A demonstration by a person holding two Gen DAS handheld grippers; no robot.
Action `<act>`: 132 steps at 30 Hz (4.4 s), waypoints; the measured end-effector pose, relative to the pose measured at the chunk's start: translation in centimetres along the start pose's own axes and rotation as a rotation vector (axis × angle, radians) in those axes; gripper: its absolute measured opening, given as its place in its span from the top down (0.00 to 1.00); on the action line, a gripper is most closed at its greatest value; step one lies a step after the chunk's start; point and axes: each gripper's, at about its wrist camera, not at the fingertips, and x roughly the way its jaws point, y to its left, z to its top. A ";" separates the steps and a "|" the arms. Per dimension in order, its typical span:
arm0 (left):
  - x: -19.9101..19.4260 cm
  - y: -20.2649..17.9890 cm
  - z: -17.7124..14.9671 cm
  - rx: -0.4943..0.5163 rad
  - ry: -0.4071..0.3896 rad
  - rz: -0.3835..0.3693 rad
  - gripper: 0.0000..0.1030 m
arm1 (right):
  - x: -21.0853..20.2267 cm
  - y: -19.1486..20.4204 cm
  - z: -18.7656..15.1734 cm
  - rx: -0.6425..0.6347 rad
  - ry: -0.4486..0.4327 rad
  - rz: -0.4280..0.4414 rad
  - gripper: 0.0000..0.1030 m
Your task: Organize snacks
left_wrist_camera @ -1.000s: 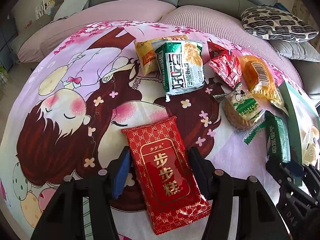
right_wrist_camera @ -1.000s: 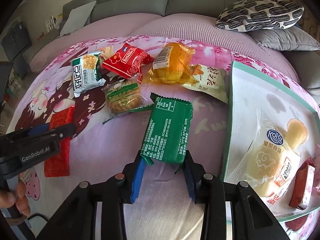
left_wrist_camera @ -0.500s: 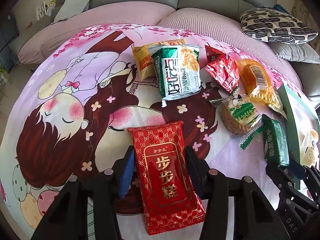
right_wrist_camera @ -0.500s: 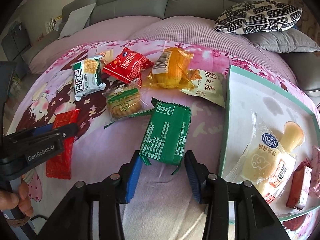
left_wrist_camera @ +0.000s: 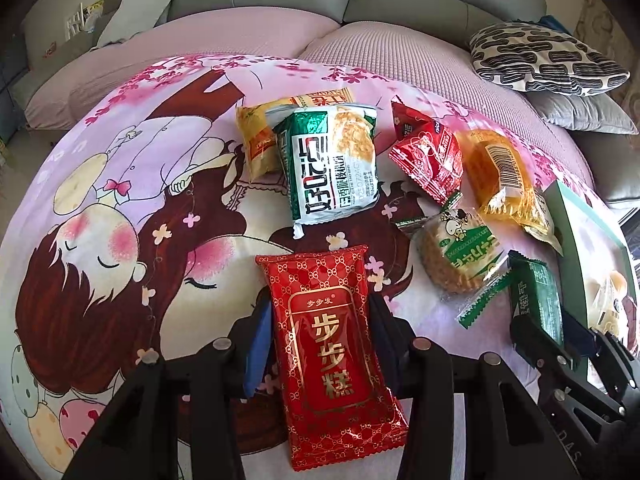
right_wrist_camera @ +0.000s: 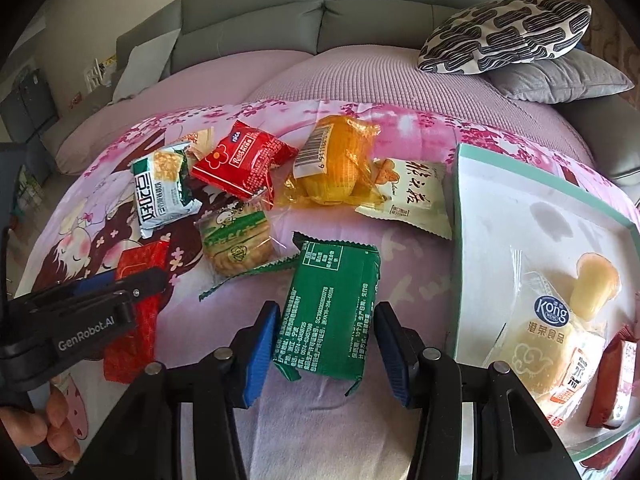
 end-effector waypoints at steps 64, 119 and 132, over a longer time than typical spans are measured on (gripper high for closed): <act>-7.4 -12.0 1.9 0.238 -0.211 -0.167 0.54 | -9.4 -11.0 0.9 0.238 -0.247 -0.113 0.59; -2.7 -23.7 3.6 0.362 -0.059 -0.213 0.27 | -6.1 -20.4 -1.6 0.401 -0.078 -0.321 0.41; -3.9 -17.3 2.9 0.188 -0.077 -0.142 0.24 | -6.6 -20.2 -1.7 0.408 -0.072 -0.312 0.38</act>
